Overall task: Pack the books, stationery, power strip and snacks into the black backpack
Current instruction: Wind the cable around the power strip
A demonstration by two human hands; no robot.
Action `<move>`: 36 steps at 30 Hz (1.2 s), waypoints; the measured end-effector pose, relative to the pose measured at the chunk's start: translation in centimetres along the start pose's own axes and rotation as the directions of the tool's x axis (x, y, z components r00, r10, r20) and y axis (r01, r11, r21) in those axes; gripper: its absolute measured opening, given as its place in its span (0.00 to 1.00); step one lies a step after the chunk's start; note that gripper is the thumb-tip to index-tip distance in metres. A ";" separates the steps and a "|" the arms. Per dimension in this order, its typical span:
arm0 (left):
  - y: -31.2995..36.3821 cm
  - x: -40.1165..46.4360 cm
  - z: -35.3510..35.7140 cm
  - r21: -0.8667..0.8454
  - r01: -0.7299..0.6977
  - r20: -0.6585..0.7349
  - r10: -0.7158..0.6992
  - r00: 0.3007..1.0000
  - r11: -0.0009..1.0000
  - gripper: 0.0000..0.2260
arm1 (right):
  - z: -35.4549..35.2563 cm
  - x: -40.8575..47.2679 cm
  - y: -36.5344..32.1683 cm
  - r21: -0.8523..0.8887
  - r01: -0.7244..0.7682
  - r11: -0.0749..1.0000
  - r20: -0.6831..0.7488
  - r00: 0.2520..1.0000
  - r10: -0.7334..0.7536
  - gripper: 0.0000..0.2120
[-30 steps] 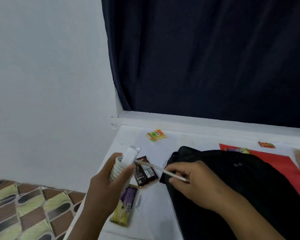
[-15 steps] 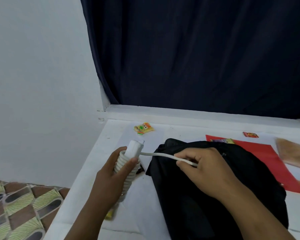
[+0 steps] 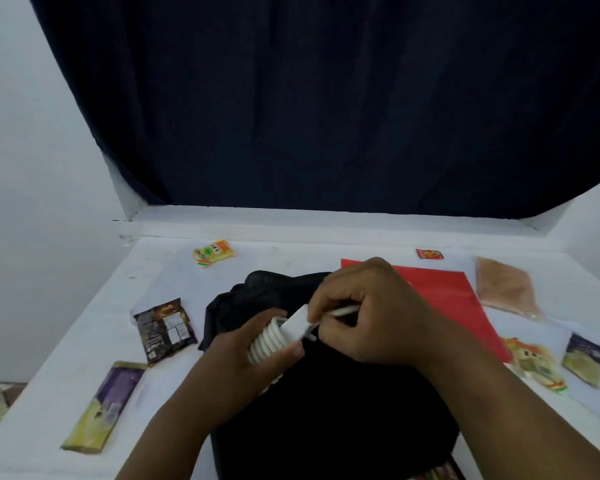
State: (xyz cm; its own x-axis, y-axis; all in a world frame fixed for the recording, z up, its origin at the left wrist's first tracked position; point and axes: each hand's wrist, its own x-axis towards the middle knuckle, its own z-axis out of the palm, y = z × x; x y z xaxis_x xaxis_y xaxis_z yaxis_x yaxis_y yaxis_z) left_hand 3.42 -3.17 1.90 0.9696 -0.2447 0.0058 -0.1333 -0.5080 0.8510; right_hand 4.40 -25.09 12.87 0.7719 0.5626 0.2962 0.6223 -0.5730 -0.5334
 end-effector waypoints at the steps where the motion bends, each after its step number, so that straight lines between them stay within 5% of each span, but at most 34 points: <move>1: 0.7 0.2 1.3 -0.006 -0.017 0.014 0.017 1.000 1.000 0.25 | -0.7 -0.4 0.7 0.030 -0.003 1.000 0.025 1.000 0.003 0.08; 5: 3.7 0.7 4.4 0.052 -0.073 0.062 0.069 0.996 0.996 0.24 | -2.7 -2.3 3.5 -0.056 0.037 0.998 0.180 0.983 -0.026 0.08; 8: 5.7 0.5 6.3 -0.016 -0.126 0.113 0.127 0.985 0.992 0.23 | -3.5 -3.0 6.3 -0.130 0.145 0.981 0.049 0.989 -0.140 0.06; 11: 7.9 0.7 8.8 -0.123 -0.174 0.067 0.183 0.981 0.977 0.18 | -4.0 -3.8 9.0 0.232 0.037 0.972 -0.013 0.999 -0.035 0.06; 14: 9.4 1.1 10.9 -0.212 -0.224 -0.021 0.224 0.974 0.951 0.19 | -4.1 -5.5 11.1 0.583 -0.145 0.799 0.108 0.989 0.100 0.08; 19: 10.5 0.8 12.3 -0.169 -0.228 -0.151 0.204 0.967 0.959 0.18 | -3.4 -8.1 13.7 0.650 -0.231 0.724 0.108 0.971 0.213 0.15; 25: 10.2 1.0 12.9 0.130 -0.071 -0.252 0.102 0.962 0.989 0.34 | -0.9 -9.6 14.1 0.529 -0.253 0.810 0.136 0.967 0.213 0.31; 32: 10.3 2.0 14.4 0.529 0.014 -0.270 0.153 0.951 0.849 0.53 | -1.4 -9.8 16.5 0.544 -0.419 0.727 0.371 0.897 0.239 0.31; 36: 10.4 3.6 15.1 0.555 -0.020 -0.281 0.210 0.936 0.832 0.54 | -1.2 -10.2 17.2 0.563 -0.413 0.716 0.262 0.911 0.319 0.29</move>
State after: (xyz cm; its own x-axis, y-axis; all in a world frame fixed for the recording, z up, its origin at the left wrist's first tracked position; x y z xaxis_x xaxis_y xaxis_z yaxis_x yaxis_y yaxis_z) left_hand 2.40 -21.81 2.89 0.9378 -0.1032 0.3315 -0.2437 -0.8759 0.4165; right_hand 7.35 -41.42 1.66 0.8676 0.4855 -0.1077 0.0540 -0.3072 -0.9501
